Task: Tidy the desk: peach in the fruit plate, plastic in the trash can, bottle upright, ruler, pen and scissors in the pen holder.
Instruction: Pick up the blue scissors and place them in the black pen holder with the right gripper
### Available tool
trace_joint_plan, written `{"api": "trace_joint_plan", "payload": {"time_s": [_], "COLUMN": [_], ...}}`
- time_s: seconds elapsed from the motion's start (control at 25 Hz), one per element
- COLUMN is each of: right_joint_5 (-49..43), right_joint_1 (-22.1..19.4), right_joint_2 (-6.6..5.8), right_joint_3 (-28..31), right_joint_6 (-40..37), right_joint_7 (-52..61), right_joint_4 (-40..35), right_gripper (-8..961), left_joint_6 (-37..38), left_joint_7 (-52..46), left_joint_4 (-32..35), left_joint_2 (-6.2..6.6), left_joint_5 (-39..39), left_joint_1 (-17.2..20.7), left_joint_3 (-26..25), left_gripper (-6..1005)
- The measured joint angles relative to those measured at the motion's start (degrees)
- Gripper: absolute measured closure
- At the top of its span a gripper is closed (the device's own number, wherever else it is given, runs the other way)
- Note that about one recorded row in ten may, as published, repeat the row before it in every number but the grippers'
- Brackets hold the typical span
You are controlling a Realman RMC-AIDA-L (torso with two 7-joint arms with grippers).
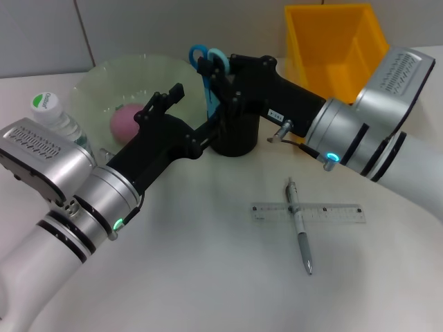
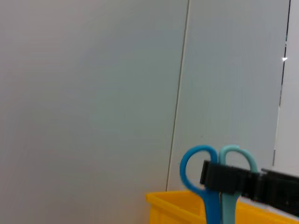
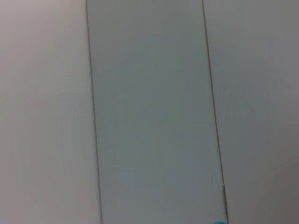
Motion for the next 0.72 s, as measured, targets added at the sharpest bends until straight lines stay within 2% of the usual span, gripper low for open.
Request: {"api": "trace_joint_plan", "payload": {"time_s": [0.08,0.2,0.32,0.56,0.72], "right_joint_5": [0.0,0.0,0.0,0.06,-0.22], "right_joint_1": [-0.38,-1.04,-2.41,-3.69,-3.93], "right_joint_2": [0.0,-0.14,-0.31,-0.48,-0.72], "right_joint_3": [1.23,3.48,5.15,7.7,7.52], "right_joint_6": [-0.8,-2.02,-4.9,-6.18,-3.35], "right_joint_7": [0.56,2.35,8.73,16.48,24.47], "right_joint_4": [-0.22,-0.79,-4.46,-9.37,-14.48], "right_gripper": [848,840,833,818,808], "left_joint_6": [-0.01,0.06,0.6,2.32,2.74], "left_joint_7": [-1.2,-2.21,-4.11,-8.09,-11.52], "left_joint_4": [-0.05,0.05,0.32,0.22,-0.05], "left_joint_2": [0.16,0.26,0.34,0.53,0.77], "left_joint_5": [0.34,2.09,5.2,9.41,12.67], "left_joint_1": [0.18,0.77,1.56,2.27,2.4], "left_joint_3": [0.01,-0.2,-0.47,-0.51,-0.76], "left_gripper": [258,196,133,133,133]}}
